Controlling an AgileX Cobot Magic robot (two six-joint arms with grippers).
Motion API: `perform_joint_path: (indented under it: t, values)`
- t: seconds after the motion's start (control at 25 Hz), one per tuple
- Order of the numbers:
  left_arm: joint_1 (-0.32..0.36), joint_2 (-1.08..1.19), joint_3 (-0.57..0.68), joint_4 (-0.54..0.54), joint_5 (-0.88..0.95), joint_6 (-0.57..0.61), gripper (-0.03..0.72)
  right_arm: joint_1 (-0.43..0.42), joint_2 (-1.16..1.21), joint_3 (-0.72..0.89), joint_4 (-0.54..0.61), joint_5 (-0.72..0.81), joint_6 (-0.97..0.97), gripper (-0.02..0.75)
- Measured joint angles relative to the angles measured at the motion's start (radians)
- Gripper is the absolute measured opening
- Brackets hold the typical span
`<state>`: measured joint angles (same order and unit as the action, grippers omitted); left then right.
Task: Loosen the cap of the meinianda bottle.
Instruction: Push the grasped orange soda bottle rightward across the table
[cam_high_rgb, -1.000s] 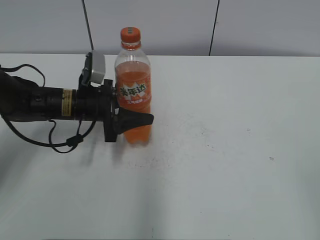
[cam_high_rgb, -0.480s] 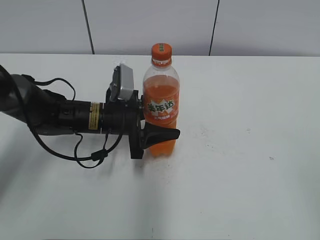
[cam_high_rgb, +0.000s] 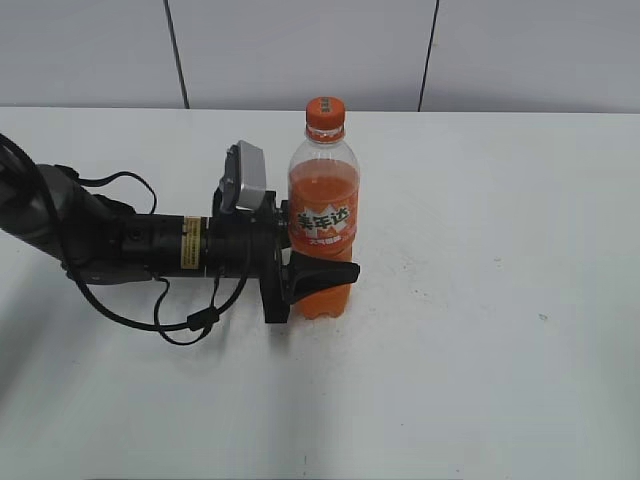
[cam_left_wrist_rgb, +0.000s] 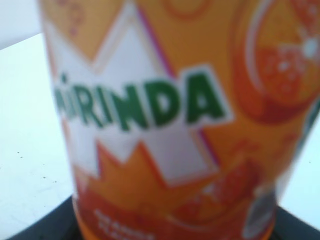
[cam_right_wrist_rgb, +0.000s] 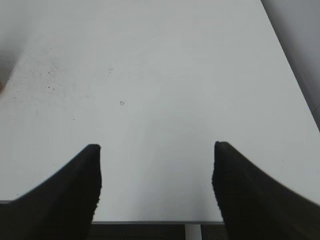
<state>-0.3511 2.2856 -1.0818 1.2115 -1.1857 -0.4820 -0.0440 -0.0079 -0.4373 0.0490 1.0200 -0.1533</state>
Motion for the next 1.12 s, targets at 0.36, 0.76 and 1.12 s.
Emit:
perform_joint_path:
  t: [0.36, 0.76, 1.12]
  values:
    - [0.0, 0.0, 0.0, 0.0, 0.0, 0.003, 0.403, 0.0, 0.0, 0.0, 0.0, 0.0, 0.0, 0.524]
    - [0.0, 0.0, 0.0, 0.0, 0.0, 0.003, 0.403, 0.0, 0.0, 0.0, 0.0, 0.0, 0.0, 0.524]
    - [0.0, -0.015, 0.0, 0.01, 0.022, -0.038, 0.403, 0.0, 0.0, 0.0, 0.005, 0.0, 0.0, 0.524]
